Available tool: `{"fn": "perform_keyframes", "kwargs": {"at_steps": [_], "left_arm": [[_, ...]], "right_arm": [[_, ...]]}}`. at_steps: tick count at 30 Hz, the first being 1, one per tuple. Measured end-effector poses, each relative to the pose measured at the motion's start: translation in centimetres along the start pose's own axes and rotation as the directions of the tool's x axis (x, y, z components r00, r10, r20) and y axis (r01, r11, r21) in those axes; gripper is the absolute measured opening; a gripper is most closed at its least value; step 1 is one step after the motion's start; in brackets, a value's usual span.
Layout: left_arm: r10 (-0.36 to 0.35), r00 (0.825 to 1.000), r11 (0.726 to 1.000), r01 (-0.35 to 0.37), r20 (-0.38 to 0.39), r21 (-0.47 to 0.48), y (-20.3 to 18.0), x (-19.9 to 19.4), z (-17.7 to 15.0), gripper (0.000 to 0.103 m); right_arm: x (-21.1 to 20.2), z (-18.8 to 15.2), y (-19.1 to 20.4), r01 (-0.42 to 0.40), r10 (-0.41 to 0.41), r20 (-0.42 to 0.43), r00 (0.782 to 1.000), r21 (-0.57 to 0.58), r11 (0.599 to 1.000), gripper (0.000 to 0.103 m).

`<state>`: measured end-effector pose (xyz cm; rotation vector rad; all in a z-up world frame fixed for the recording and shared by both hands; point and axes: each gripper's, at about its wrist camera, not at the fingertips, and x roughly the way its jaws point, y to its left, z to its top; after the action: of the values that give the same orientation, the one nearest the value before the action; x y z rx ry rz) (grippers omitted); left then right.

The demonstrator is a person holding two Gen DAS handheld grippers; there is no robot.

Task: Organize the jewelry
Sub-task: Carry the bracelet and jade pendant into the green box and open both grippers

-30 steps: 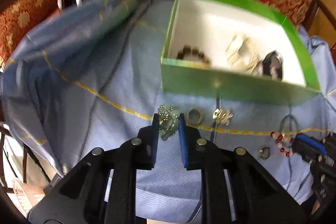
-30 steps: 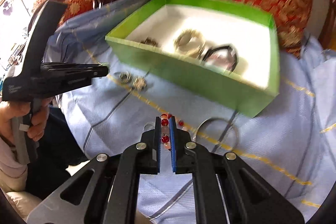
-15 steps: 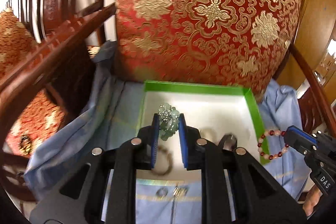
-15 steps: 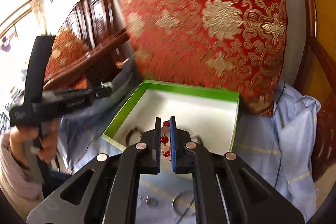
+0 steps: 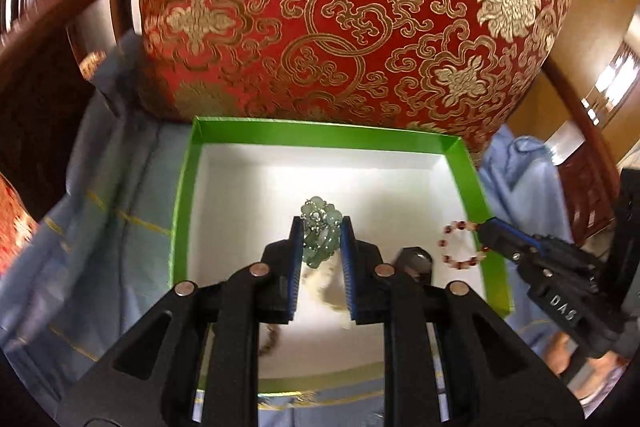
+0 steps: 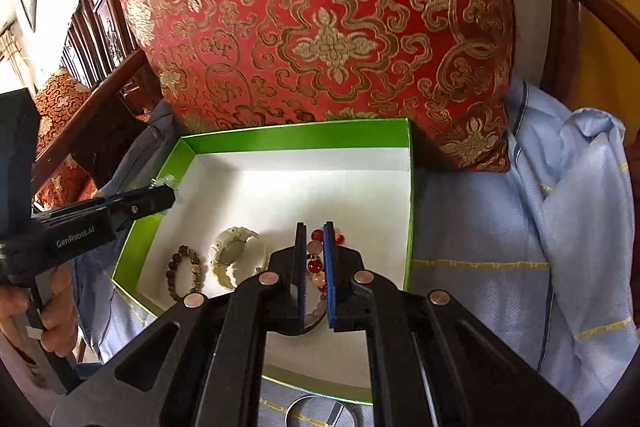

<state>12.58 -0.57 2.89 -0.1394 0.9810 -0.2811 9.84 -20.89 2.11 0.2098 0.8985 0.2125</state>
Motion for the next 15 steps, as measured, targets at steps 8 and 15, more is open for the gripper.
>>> {"fn": "perform_keyframes", "kwargs": {"at_steps": [8,15], "left_arm": [[0.035,0.999,0.999,-0.036,-0.025,-0.013,0.4,0.6,-0.7,0.018],[0.099,0.995,0.995,-0.099,-0.003,-0.015,0.5,0.3,-0.9,0.049]], "right_arm": [[-0.7,-0.2,0.6,-0.006,0.006,0.008,1.0,-0.026,1.0,0.008],[-0.9,-0.5,-0.2,0.042,-0.043,0.054,0.998,0.031,0.999,0.06]]}}
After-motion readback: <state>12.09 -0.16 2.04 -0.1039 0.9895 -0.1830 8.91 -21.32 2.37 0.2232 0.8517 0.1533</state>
